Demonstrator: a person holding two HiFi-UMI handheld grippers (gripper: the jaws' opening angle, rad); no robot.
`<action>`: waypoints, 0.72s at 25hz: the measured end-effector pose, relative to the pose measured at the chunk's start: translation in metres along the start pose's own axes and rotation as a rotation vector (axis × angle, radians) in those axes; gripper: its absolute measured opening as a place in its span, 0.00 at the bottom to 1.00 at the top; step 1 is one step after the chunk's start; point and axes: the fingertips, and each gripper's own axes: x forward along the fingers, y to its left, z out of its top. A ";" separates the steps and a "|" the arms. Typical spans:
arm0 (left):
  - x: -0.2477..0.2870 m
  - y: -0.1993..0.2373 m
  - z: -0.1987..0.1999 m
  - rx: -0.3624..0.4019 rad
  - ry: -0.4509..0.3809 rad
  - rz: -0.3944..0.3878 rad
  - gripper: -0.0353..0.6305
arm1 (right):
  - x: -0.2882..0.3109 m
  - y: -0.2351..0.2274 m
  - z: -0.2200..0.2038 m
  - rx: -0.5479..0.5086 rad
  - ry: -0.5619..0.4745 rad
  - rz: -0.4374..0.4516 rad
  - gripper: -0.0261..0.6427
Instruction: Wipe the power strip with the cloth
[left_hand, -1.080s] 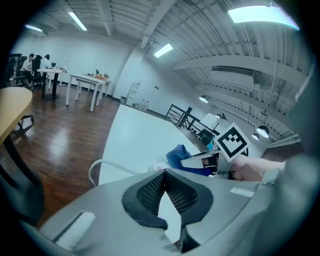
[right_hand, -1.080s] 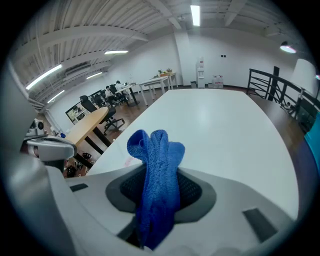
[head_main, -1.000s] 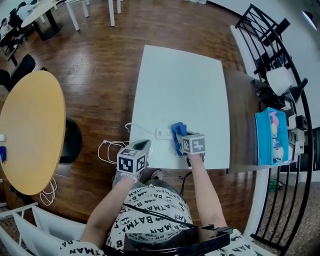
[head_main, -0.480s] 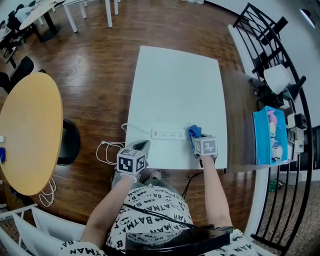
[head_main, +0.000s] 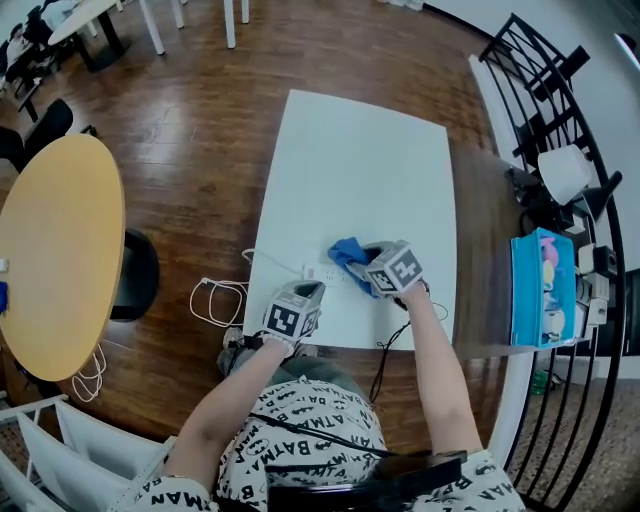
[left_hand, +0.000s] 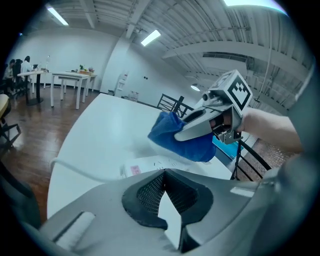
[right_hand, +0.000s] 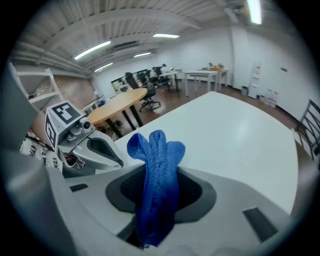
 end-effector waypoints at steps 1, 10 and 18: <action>0.006 0.000 0.002 0.004 0.001 0.007 0.05 | 0.010 0.005 0.005 -0.069 0.043 0.032 0.26; 0.032 -0.009 -0.004 0.023 0.060 0.058 0.05 | 0.061 0.021 0.033 -0.481 0.280 0.154 0.26; 0.031 -0.010 -0.004 0.009 0.095 0.105 0.05 | 0.081 0.047 0.034 -0.679 0.426 0.319 0.26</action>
